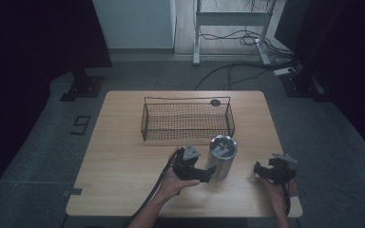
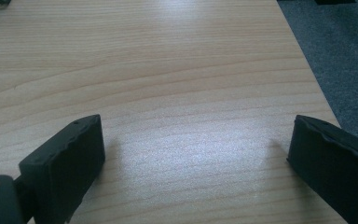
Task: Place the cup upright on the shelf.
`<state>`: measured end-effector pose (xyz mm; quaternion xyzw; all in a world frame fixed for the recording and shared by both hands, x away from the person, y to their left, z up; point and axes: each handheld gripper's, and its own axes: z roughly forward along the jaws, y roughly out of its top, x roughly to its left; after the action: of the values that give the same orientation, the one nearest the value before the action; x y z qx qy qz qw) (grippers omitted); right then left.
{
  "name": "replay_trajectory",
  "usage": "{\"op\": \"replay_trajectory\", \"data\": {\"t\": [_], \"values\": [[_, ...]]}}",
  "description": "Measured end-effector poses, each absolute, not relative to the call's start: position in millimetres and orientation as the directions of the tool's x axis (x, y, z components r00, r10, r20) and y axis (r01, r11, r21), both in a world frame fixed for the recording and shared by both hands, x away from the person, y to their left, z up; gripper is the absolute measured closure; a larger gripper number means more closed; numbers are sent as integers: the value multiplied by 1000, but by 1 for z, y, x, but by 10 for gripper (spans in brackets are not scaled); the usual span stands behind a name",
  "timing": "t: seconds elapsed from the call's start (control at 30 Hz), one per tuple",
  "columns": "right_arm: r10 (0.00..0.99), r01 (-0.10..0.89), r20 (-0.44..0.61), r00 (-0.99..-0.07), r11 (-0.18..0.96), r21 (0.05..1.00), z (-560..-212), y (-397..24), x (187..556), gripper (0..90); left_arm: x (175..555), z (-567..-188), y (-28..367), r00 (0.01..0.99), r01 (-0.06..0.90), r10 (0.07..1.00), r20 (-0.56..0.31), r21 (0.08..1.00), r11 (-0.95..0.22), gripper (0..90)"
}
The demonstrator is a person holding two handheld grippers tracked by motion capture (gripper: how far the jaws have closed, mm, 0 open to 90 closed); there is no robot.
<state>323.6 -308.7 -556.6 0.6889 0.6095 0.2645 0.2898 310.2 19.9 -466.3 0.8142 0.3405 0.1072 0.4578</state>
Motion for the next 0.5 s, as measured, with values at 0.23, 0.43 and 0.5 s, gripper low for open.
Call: {"op": "replay_trajectory", "data": {"t": [0.23, 0.43, 0.5], "values": [[993, 686, 11, 117, -89, 722, -557, -309, 324, 37, 312, -469, 8, 753, 445, 647, -120, 818, -365, 65], [993, 686, 12, 117, -90, 722, -557, -309, 324, 38, 318, -471, 0, 755, 437, 646, -112, 821, -368, 57], [993, 686, 12, 117, -90, 722, -557, -309, 323, 38, 319, -472, -3, 760, 434, 641, -107, 818, -378, 44]]}}
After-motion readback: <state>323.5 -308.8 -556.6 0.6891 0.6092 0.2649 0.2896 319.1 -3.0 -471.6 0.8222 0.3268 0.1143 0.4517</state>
